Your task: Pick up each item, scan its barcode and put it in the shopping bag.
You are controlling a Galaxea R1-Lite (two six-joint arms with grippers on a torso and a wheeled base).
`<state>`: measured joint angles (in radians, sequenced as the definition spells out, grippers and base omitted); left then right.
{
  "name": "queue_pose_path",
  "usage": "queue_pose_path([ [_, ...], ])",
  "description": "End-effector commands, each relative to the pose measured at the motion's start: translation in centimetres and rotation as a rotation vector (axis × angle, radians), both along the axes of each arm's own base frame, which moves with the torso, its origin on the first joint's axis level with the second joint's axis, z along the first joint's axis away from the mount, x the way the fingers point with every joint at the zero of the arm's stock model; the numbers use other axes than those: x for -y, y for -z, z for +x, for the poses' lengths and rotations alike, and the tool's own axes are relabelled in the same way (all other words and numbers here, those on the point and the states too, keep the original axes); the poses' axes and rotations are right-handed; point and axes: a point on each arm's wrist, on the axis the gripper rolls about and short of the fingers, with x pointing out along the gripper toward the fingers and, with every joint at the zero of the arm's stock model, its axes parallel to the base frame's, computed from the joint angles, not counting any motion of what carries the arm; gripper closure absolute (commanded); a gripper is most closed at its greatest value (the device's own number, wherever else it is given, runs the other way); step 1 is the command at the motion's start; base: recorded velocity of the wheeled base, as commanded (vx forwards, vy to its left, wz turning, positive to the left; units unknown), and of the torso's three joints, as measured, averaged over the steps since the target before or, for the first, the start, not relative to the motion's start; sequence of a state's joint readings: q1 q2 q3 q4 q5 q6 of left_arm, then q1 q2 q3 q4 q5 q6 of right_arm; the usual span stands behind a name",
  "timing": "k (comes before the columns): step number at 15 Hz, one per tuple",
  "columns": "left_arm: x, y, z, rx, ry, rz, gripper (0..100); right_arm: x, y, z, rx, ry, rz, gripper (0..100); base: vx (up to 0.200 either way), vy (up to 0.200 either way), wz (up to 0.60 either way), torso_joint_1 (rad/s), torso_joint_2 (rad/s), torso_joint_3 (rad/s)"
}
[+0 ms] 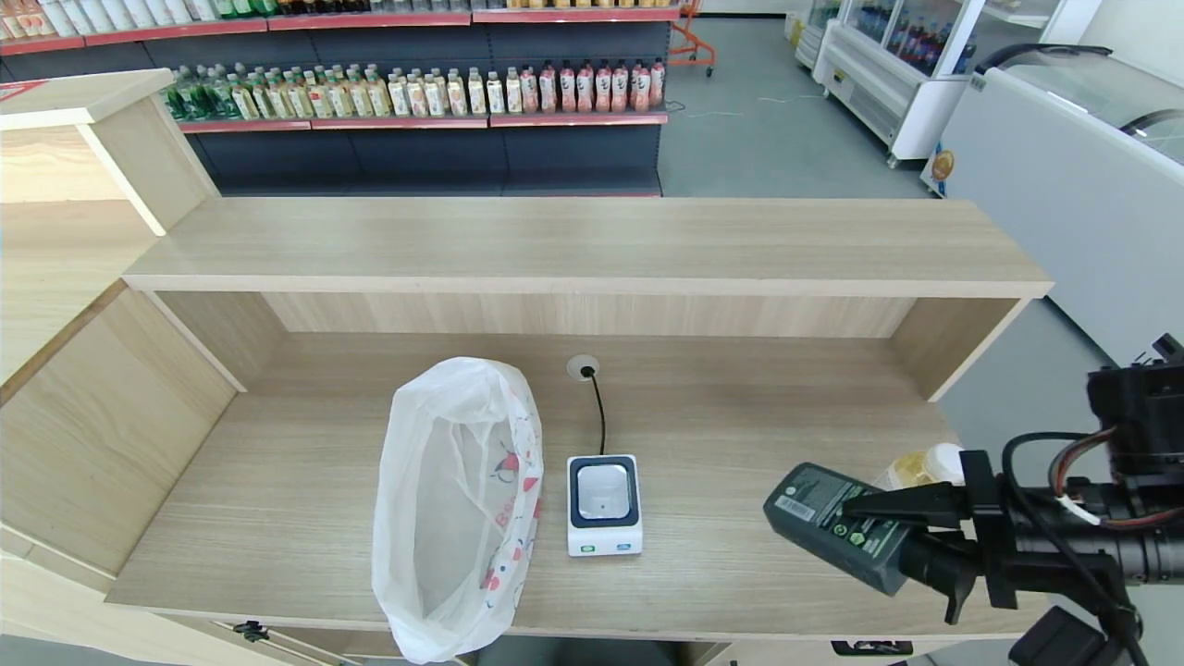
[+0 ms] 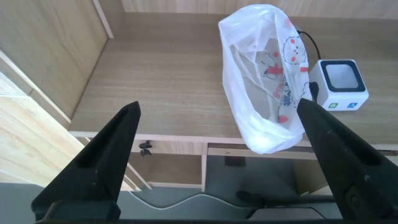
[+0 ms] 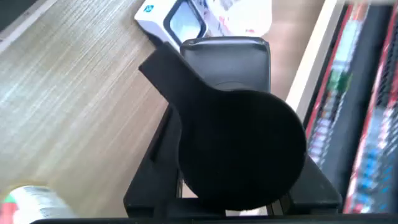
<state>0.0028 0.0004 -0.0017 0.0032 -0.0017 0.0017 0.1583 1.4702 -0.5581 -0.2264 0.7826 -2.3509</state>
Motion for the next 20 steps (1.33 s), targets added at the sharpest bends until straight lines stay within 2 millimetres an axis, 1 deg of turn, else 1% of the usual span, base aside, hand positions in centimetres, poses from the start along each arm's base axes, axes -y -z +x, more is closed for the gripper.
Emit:
queue_pose_path([
  [1,0.0,0.0,0.0,0.0,0.0,0.0,0,-2.3,2.2,1.6,-0.011,-0.173,-0.078,100,0.0,0.0,0.0,0.0,0.0,0.0],
  [2,0.0,0.0,0.0,0.0,0.0,0.0,0,-3.2,2.6,2.1,0.01,-0.223,-0.088,100,0.0,0.0,0.0,0.0,0.0,0.0],
  [4,0.0,0.0,0.0,0.0,0.0,0.0,0,-6.4,2.4,4.2,0.083,-0.385,-0.045,100,0.0,0.0,0.0,0.0,0.0,0.0],
  [5,0.0,0.0,0.0,0.0,0.0,0.0,0,-7.9,2.5,5.3,0.133,-0.485,0.004,100,0.0,0.0,0.0,0.0,0.0,0.0],
  [6,0.0,0.0,0.0,0.0,0.0,0.0,0,-9.0,3.0,5.8,0.137,-0.59,0.077,100,0.0,0.0,0.0,0.0,0.0,0.0],
  [7,0.0,0.0,0.0,0.0,0.0,0.0,0,-9.7,3.6,5.8,0.128,-0.657,0.12,100,0.0,0.0,0.0,0.0,0.0,0.0],
  [8,0.0,0.0,0.0,0.0,0.0,0.0,0,-10.3,3.9,5.6,0.123,-0.685,0.125,100,0.0,0.0,0.0,0.0,0.0,0.0],
  [12,0.0,0.0,0.0,0.0,0.0,0.0,0,-10.7,4.1,5.8,0.203,-0.734,0.12,100,0.0,0.0,0.0,0.0,0.0,0.0],
  [13,0.0,0.0,0.0,0.0,0.0,0.0,0,-10.7,4.1,5.8,0.216,-0.763,0.148,100,0.0,0.0,0.0,0.0,0.0,0.0],
  [15,0.0,0.0,0.0,0.0,0.0,0.0,0,-11.3,3.8,6.7,0.283,-0.791,0.157,100,0.0,0.0,0.0,0.0,0.0,0.0],
  [17,0.0,0.0,0.0,0.0,0.0,0.0,0,-11.7,3.6,7.4,0.309,-0.796,0.159,100,0.0,0.0,0.0,0.0,0.0,0.0],
  [18,0.0,0.0,0.0,0.0,0.0,0.0,0,-11.8,3.5,7.6,0.335,-0.801,0.159,100,0.0,0.0,0.0,0.0,0.0,0.0],
  [20,0.0,0.0,0.0,0.0,0.0,0.0,0,-11.8,3.5,7.6,0.334,-0.801,0.159,100,0.0,0.0,0.0,0.0,0.0,0.0],
])
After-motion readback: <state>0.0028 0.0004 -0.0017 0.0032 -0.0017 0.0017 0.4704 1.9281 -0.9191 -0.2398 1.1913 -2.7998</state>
